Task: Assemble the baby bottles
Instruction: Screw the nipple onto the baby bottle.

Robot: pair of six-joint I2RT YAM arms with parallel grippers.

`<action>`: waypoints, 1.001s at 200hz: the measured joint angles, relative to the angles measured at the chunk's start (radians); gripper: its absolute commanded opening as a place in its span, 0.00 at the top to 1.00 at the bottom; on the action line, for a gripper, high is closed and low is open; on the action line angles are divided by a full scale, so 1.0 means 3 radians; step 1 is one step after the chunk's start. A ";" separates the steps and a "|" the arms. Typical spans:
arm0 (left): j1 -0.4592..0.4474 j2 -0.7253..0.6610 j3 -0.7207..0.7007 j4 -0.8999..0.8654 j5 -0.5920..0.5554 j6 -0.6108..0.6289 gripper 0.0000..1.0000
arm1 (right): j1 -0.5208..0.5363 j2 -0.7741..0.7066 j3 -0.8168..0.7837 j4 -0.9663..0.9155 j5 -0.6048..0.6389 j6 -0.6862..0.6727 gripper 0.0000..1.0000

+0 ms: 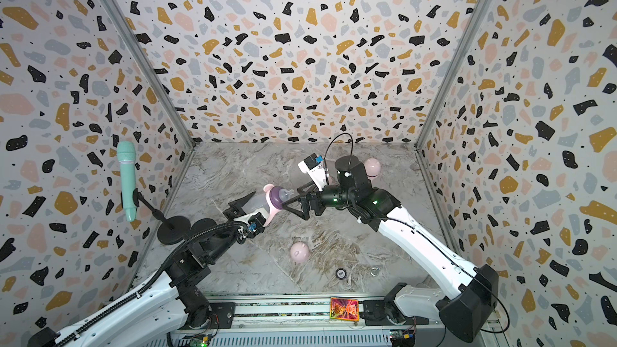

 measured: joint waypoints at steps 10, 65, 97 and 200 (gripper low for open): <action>0.0000 -0.0005 -0.0015 0.0046 -0.0072 0.0027 0.93 | 0.0017 0.0039 -0.0031 0.0056 0.0032 0.0092 0.01; 0.0000 0.0020 -0.0056 0.0234 -0.0271 0.0122 0.93 | 0.0140 0.0167 -0.0058 0.0304 0.0080 0.0333 0.01; 0.0000 0.0060 -0.0065 0.0278 -0.0334 0.0189 0.93 | 0.0261 0.0257 -0.0046 0.0441 0.0080 0.0376 0.01; 0.0000 0.0070 -0.0093 0.0295 -0.0376 0.0262 0.90 | 0.0299 0.0557 0.0018 0.0931 0.0230 0.0688 0.08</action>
